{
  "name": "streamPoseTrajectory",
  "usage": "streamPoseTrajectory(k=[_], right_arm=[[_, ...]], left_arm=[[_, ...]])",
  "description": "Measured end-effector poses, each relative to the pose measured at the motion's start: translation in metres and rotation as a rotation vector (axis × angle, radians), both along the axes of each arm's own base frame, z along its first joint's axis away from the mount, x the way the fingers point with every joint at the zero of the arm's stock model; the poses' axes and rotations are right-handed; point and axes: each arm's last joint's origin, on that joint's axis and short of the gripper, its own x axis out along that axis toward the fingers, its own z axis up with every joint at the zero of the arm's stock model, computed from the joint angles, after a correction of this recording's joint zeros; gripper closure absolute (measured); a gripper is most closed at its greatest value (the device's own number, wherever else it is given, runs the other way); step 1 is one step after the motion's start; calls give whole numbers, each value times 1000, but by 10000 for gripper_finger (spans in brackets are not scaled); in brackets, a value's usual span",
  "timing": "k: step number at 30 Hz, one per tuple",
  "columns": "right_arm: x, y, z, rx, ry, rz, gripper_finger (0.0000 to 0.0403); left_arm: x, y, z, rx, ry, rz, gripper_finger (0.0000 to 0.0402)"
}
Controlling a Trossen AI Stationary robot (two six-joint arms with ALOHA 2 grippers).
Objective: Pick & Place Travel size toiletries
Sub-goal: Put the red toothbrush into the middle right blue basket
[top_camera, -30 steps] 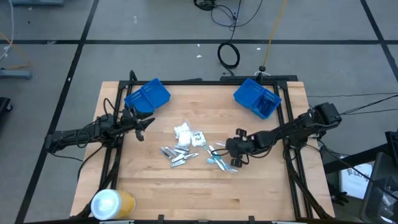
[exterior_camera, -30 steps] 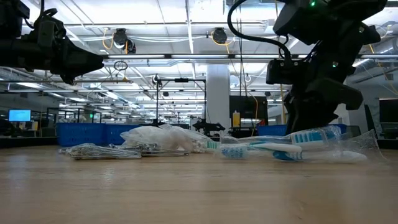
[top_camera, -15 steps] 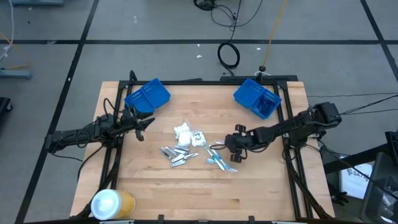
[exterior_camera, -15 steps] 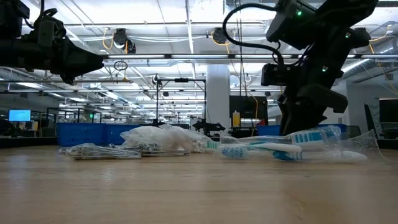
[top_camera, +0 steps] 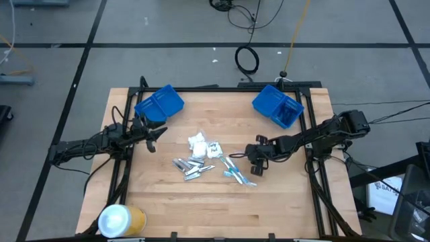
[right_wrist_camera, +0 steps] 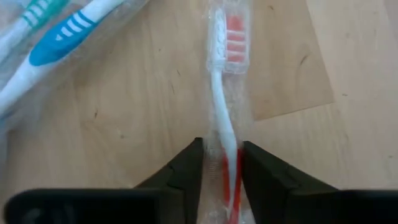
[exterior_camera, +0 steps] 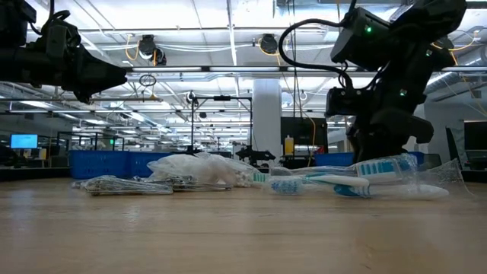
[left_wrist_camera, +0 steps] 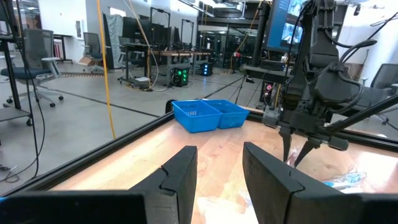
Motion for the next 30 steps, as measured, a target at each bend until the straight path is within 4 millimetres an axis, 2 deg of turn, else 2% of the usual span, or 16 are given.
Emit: streamPoseTrajectory(k=[5, 11, 17, 21, 26, 30], right_arm=[[2, -1, 0, 11, -22, -22, 384], [8, -7, 11, 20, -96, -77, 379], [11, -25, 47, -63, -295, -198, 387], [10, -43, 79, -115, -511, -314, 384], [9, -62, 114, -199, -738, -237, 375], [7, -85, 127, -256, -854, -352, 387]], left_arm=[[0, 0, 0, 0, 0, 0, 275], [0, 0, 0, 0, 0, 0, 275], [0, 0, 0, 0, 0, 0, 275], [0, 0, 0, 0, 0, 0, 275], [0, 0, 0, 0, 0, 0, 275], [0, 0, 0, 0, 1, 0, 275]])
